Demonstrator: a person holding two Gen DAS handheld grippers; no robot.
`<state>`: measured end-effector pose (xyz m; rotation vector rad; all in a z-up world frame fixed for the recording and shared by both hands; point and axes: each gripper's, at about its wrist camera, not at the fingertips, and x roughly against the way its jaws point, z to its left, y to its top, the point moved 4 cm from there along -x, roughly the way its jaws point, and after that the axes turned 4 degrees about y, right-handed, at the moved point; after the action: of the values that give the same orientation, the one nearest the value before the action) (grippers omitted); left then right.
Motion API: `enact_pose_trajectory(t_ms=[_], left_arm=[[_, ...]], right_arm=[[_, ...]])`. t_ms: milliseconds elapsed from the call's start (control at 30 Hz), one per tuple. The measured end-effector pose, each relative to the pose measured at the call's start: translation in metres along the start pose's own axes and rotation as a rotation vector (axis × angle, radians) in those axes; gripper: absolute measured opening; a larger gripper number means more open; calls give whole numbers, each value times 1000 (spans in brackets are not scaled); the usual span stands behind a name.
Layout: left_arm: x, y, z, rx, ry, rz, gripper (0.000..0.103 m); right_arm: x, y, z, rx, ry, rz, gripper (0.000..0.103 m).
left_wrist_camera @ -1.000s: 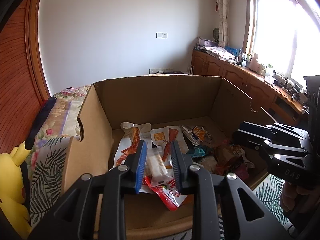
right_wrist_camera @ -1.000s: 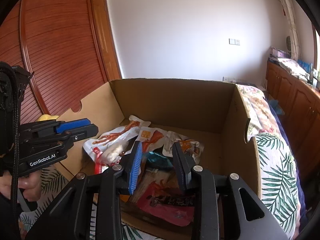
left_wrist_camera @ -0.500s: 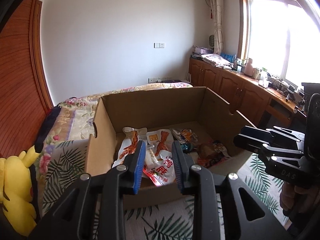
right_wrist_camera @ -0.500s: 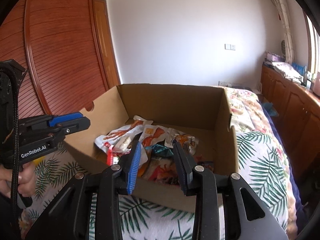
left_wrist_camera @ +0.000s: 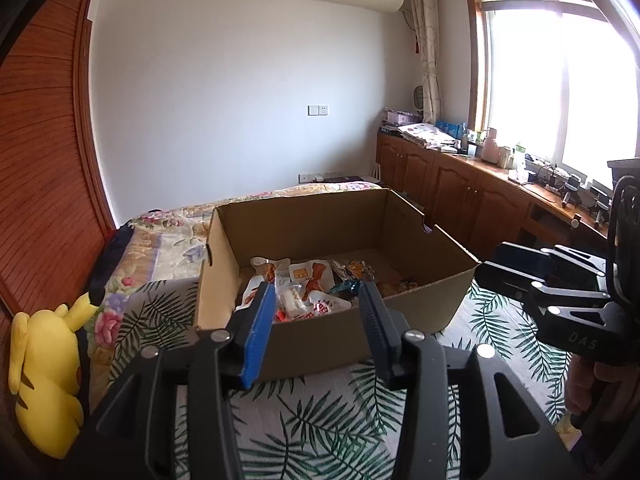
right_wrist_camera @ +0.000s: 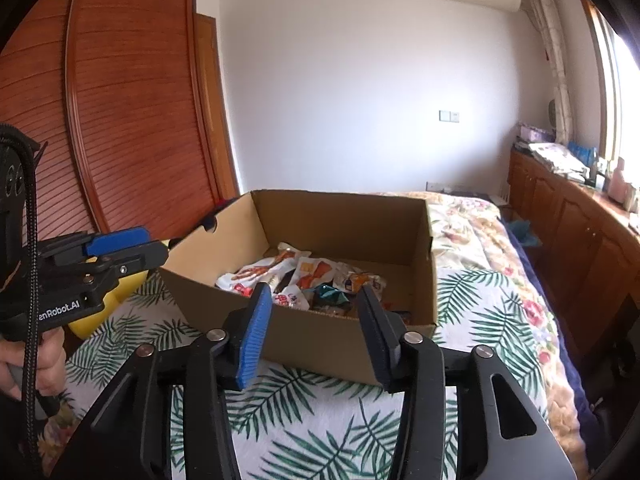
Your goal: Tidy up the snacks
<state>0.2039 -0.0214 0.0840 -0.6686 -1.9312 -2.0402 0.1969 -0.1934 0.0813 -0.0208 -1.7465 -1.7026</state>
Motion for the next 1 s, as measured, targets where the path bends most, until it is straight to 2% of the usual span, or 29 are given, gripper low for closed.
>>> enact_pose_trajectory(t_ms=[333, 500, 700, 800, 1000], left_arm=[[28, -21, -1, 19, 32, -1, 54], [42, -35, -3, 20, 58, -21, 69], [63, -44, -10, -2, 88, -49, 75], [70, -48, -10, -4, 102, -56, 75], [81, -61, -13, 27, 101, -52, 76]], right_arm=[[30, -17, 5, -15, -45, -24, 65], [43, -26, 9, -12, -56, -34, 70], [60, -34, 16, -12, -64, -53, 75], [69, -37, 18, -5, -73, -69, 81], [82, -46, 21, -16, -68, -79, 85]])
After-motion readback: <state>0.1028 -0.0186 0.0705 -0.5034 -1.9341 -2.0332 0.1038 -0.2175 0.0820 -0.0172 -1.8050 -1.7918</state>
